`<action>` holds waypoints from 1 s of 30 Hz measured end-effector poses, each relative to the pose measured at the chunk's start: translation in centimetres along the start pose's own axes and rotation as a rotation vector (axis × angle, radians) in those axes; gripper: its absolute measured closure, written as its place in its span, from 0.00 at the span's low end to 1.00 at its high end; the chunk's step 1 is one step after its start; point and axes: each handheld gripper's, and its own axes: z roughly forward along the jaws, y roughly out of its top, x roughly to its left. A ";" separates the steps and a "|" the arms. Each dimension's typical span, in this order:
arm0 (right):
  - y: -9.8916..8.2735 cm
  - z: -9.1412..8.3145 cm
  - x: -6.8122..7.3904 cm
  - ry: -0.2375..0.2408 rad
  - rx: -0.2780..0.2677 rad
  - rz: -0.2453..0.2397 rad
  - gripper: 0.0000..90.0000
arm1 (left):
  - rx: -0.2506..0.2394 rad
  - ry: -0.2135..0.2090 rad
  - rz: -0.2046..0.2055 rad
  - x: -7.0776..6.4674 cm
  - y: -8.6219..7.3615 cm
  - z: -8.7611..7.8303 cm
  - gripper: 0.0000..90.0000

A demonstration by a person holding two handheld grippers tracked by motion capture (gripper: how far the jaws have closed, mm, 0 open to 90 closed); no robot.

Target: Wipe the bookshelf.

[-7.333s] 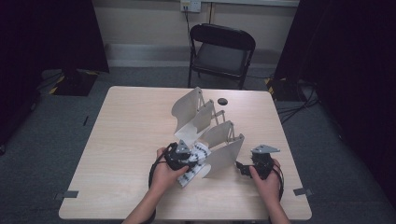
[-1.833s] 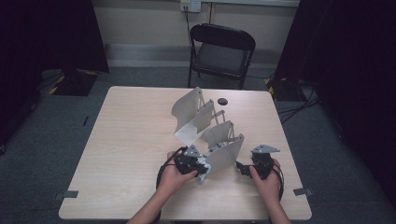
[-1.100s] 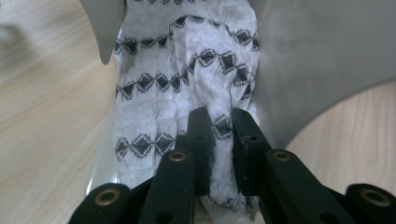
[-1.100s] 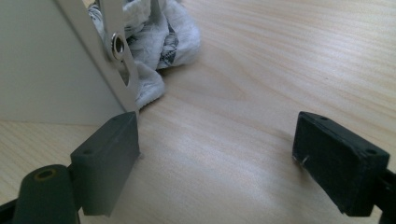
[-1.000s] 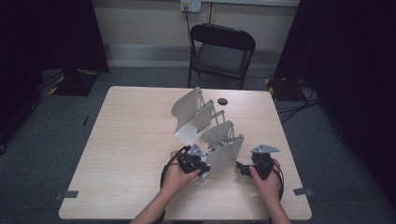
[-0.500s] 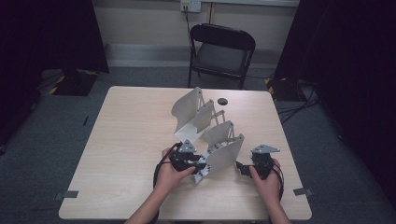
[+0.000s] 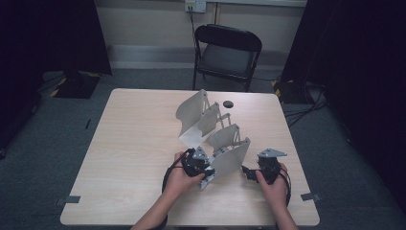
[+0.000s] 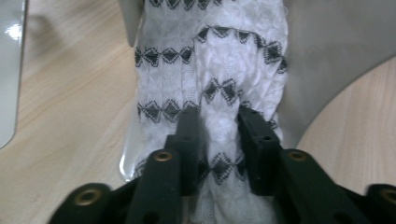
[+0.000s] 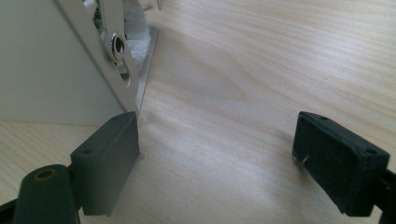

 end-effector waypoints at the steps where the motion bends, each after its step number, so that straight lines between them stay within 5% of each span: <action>1: 0.0 0.0 0.0 0.000 0.000 0.000 0.16 | 0.003 0.001 -0.003 -0.1 0.0 0.0 0.82; 9: 0.0 0.0 0.0 0.000 0.000 0.000 0.16 | -0.013 -0.022 -0.073 -0.1 0.0 -0.6 0.90; 24: 0.0 0.0 0.0 0.000 0.000 0.000 0.16 | -0.167 0.030 -0.054 0.3 4.6 -6.9 0.90; 25: 0.0 0.0 0.0 0.001 0.000 0.000 0.16 | -0.212 0.038 -0.055 0.3 5.5 -7.9 0.90; 30: 0.0 0.0 0.0 0.000 0.000 0.000 0.16 | -0.227 0.079 -0.044 0.7 6.8 -8.5 0.90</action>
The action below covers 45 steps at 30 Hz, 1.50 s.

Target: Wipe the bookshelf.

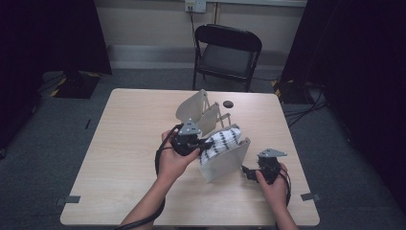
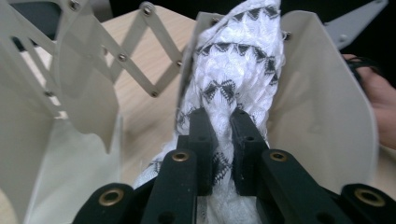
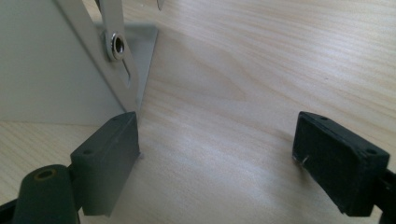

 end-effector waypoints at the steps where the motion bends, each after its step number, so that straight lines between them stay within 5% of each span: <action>1: 0.0 0.0 0.0 0.000 0.000 0.000 0.16 | 0.000 0.000 -0.009 0.2 0.0 0.2 0.90; 14: 0.0 0.0 0.0 0.002 0.000 0.001 0.16 | 0.110 -0.002 -0.071 0.8 -4.6 4.7 0.90; 25: 0.0 0.0 0.0 0.002 0.000 0.000 0.16 | 0.163 -0.046 -0.087 -0.1 -8.3 5.5 0.89; 37: 0.0 0.0 0.0 0.002 0.000 0.000 0.16 | 0.125 -0.050 -0.014 0.0 -8.0 6.1 0.53; 41: 0.0 0.0 0.0 0.002 0.000 0.000 0.16 | 0.150 -0.068 -0.008 -0.3 -8.6 6.9 0.55; 43: 0.0 0.0 0.0 0.002 0.000 0.000 0.16 | 0.155 -0.069 0.028 -0.5 -9.0 7.2 0.58; 45: 0.0 0.0 0.0 0.002 0.000 0.000 0.15 | 0.170 -0.075 0.041 -0.6 -8.9 7.0 0.67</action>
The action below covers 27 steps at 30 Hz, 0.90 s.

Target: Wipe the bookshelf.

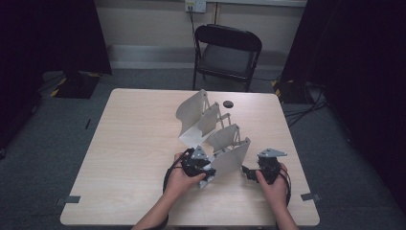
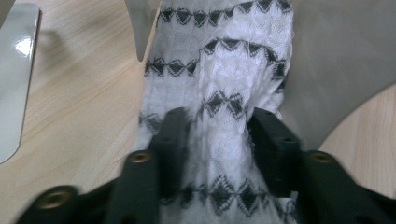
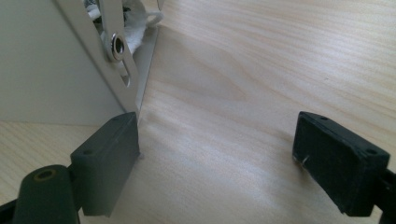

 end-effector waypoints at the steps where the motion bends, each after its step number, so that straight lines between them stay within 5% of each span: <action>1: 0.0 0.0 0.0 0.000 0.000 0.000 0.15 | 0.013 -0.011 0.005 -0.1 0.1 -0.1 0.73; 4: 0.0 0.0 0.0 0.000 0.000 0.000 0.15 | 0.031 -0.016 0.007 -0.4 0.2 -0.2 0.86; 9: 0.0 0.0 0.0 0.000 0.000 0.000 0.16 | 0.035 -0.024 -0.025 -0.4 0.4 -0.7 0.90; 13: 0.0 0.0 0.0 0.000 0.000 0.000 0.16 | -0.006 -0.034 -0.049 0.0 1.3 -2.3 0.90; 20: 0.0 0.0 0.0 0.000 0.000 0.000 0.15 | -0.109 -0.007 -0.018 0.2 5.1 -6.3 0.90; 27: 0.0 0.0 0.0 0.000 0.000 0.000 0.15 | -0.173 0.032 -0.003 0.4 8.2 -7.9 0.90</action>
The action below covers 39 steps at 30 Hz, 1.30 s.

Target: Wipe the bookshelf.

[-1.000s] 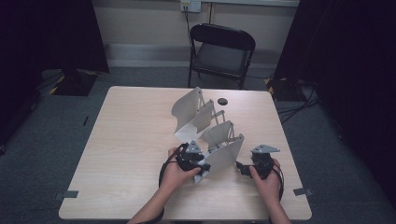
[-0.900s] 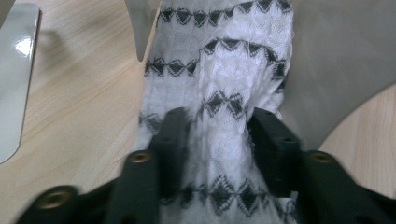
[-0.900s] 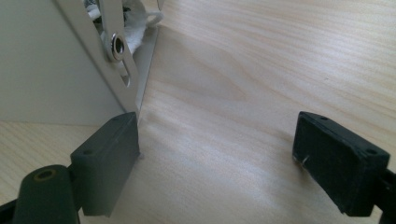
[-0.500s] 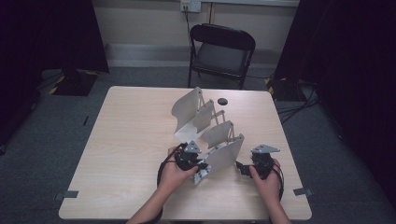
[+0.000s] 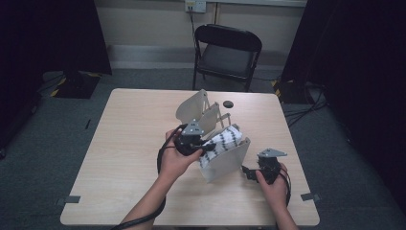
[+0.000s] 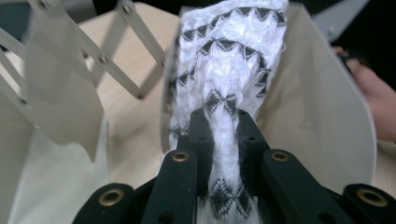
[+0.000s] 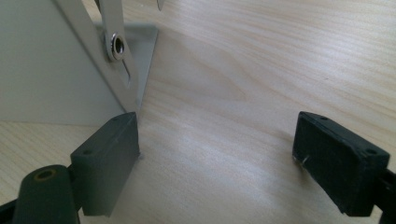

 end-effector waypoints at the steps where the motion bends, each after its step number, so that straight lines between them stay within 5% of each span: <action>1: 0.0 0.0 0.0 0.000 -0.001 -0.001 0.15 | -0.008 0.007 -0.002 0.1 0.2 0.0 0.90; 3: 0.0 0.0 0.0 0.000 0.000 0.000 0.15 | -0.007 0.031 -0.002 0.2 0.4 0.1 0.90; 8: 0.0 0.0 0.0 0.000 0.000 0.000 0.15 | 0.026 0.016 -0.022 0.3 -0.6 1.2 0.90; 14: 0.0 0.0 0.0 0.001 0.000 0.000 0.15 | 0.124 0.003 -0.067 0.5 -4.1 3.7 0.90; 25: 0.0 0.0 0.0 0.001 -0.001 -0.001 0.15 | 0.198 -0.019 -0.105 -0.1 -8.3 5.9 0.90; 34: 0.0 0.0 0.0 0.001 -0.001 -0.001 0.15 | 0.204 -0.036 -0.115 -0.2 -8.7 5.7 0.90; 39: 0.0 0.0 0.0 0.001 -0.001 -0.001 0.15 | 0.169 -0.053 -0.114 0.0 -7.0 3.9 0.90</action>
